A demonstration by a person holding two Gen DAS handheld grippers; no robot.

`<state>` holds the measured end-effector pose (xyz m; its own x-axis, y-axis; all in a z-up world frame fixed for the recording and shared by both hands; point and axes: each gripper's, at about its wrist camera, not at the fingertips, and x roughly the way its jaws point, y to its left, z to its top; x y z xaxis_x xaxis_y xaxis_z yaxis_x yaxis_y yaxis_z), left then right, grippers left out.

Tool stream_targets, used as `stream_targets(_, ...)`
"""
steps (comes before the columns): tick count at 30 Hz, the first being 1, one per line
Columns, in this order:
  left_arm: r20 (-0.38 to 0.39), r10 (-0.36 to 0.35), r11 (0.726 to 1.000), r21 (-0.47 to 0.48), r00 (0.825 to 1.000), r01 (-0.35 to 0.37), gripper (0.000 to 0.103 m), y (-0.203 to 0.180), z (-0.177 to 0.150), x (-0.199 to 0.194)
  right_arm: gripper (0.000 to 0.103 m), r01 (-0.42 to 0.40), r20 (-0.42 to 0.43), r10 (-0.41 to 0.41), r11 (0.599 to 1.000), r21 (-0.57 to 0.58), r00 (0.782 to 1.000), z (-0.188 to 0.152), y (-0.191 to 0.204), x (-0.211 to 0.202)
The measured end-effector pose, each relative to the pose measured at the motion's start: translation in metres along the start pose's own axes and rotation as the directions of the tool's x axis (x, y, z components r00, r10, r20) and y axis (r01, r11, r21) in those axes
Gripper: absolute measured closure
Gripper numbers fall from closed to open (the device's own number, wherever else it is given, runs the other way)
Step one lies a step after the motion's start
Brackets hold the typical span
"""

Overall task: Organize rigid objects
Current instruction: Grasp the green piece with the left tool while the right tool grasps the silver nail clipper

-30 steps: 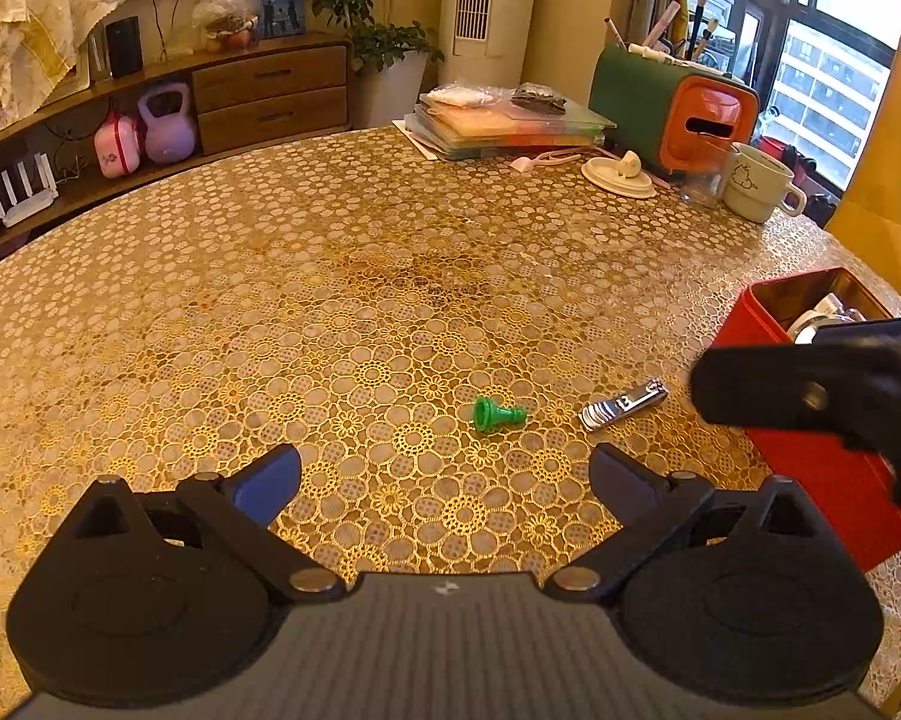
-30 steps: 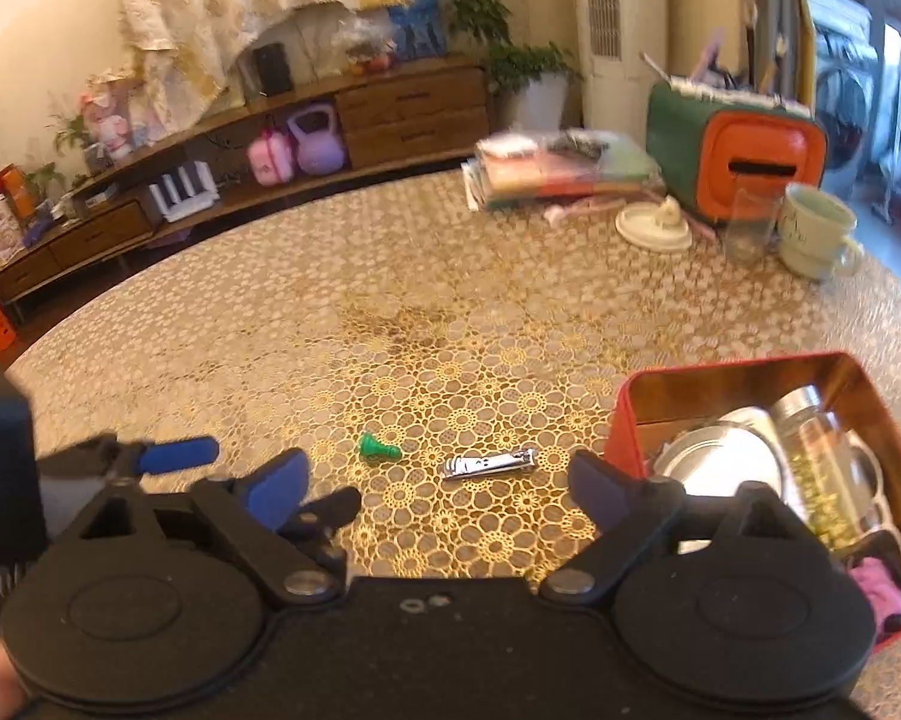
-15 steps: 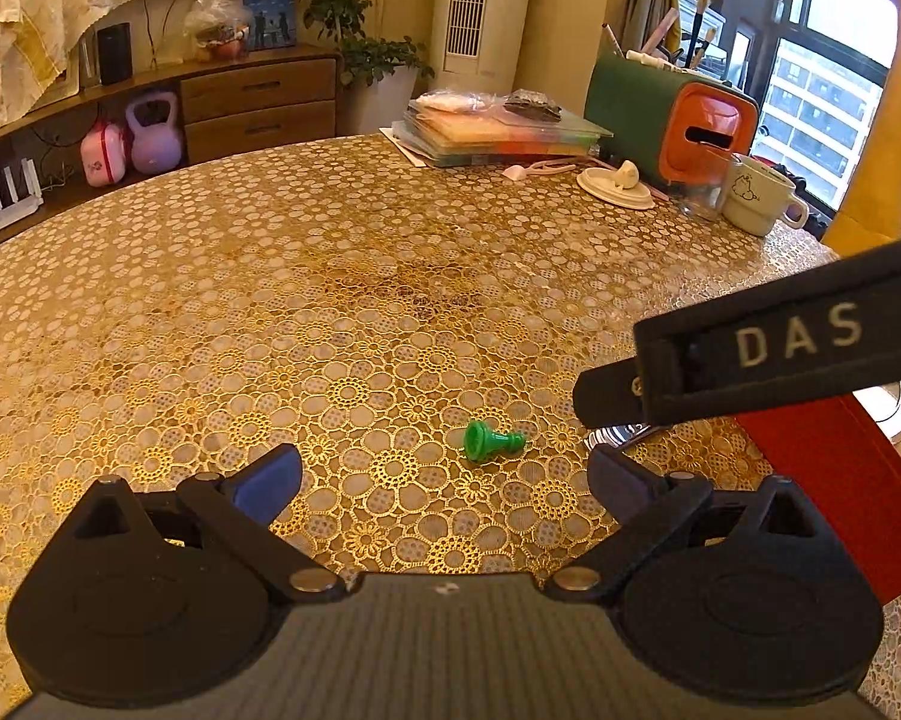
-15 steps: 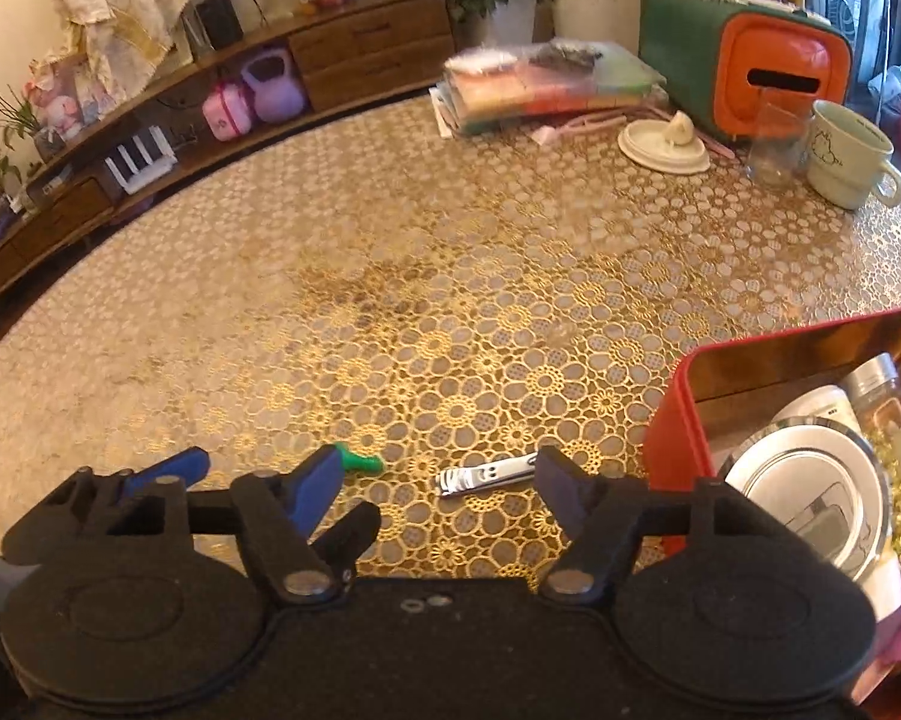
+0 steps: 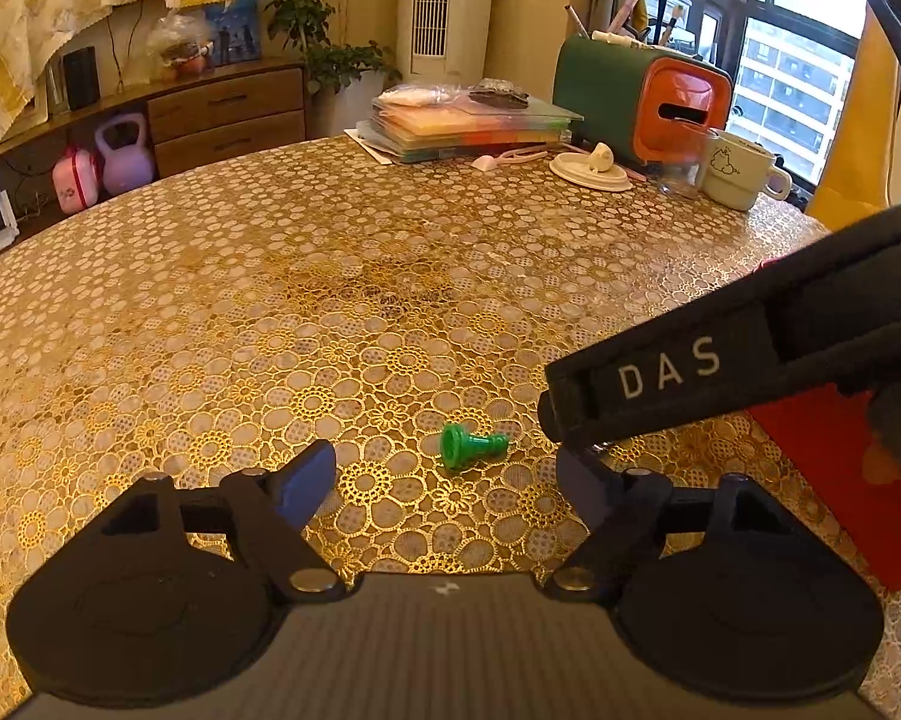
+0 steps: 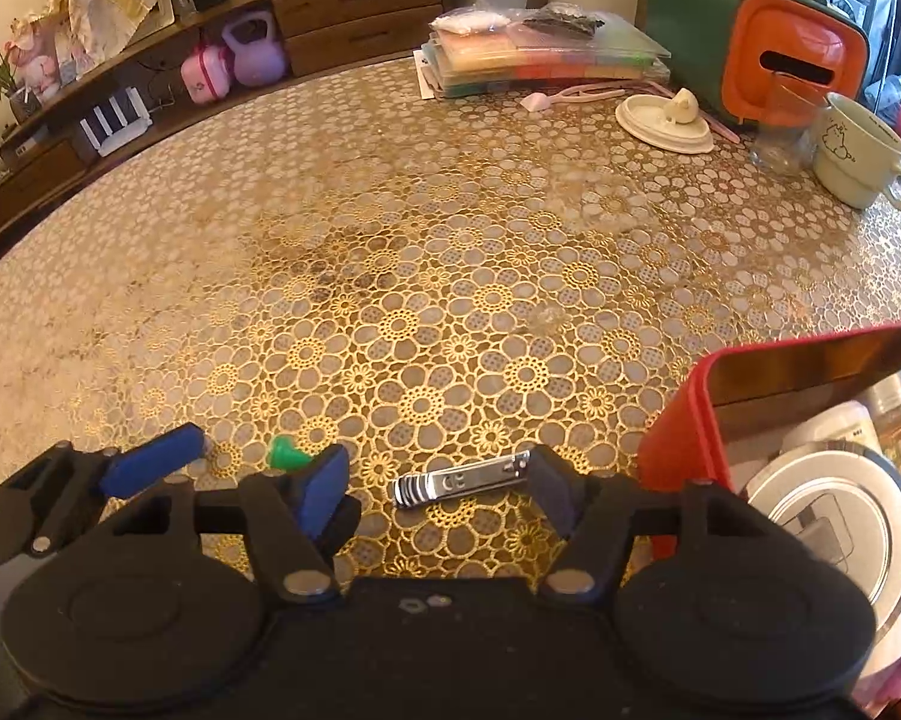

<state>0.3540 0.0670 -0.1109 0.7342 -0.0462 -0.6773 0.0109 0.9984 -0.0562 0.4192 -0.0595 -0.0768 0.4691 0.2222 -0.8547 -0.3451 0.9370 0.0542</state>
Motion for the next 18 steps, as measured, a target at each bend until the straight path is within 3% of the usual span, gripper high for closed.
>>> stream_targets(3, 0.009, 0.004, 1.0, 0.019, 1.0, -0.004, 0.022, -0.001, 0.0, 0.003, 0.039, 0.003, -0.001, -0.003, 1.0, -0.004, 1.0, 0.0, -0.001, 0.001)
stream_targets(4, 0.015, 0.008, 1.0, 0.03, 1.0, -0.009, 0.027, -0.002, -0.001, 0.003, 0.041, 0.006, 0.002, -0.006, 1.0, -0.008, 1.0, 0.0, -0.001, 0.001)
stream_targets(5, 0.023, 0.02, 0.999, 0.047, 1.0, -0.021, 0.037, -0.004, -0.001, 0.003, 0.049, 0.012, 0.003, -0.012, 1.0, -0.015, 1.0, 0.0, -0.001, 0.001)
stream_targets(9, 0.034, 0.016, 0.998, 0.052, 0.999, -0.018, 0.057, -0.003, 0.001, 0.003, 0.078, 0.033, 0.012, -0.033, 0.999, -0.035, 0.999, -0.001, -0.006, 0.0)
stream_targets(12, 0.038, 0.024, 0.998, 0.06, 0.999, -0.027, 0.071, -0.003, 0.002, 0.004, 0.091, 0.02, 0.02, -0.02, 0.999, -0.031, 1.0, -0.001, -0.012, -0.002)
stream_targets(14, 0.039, 0.022, 0.998, 0.058, 0.999, -0.024, 0.072, -0.002, 0.002, 0.004, 0.097, 0.007, 0.023, -0.006, 1.0, -0.027, 1.0, -0.003, -0.015, -0.005)
stream_targets(16, 0.04, 0.022, 0.998, 0.059, 0.999, -0.024, 0.079, -0.002, 0.002, 0.002, 0.097, -0.018, 0.016, 0.019, 1.0, -0.022, 1.0, -0.004, -0.017, -0.006)
stream_targets(18, 0.033, 0.018, 0.998, 0.055, 0.999, -0.019, 0.079, 0.0, 0.002, 0.002, 0.097, -0.022, 0.012, 0.023, 0.999, -0.032, 1.0, -0.005, -0.017, -0.008)
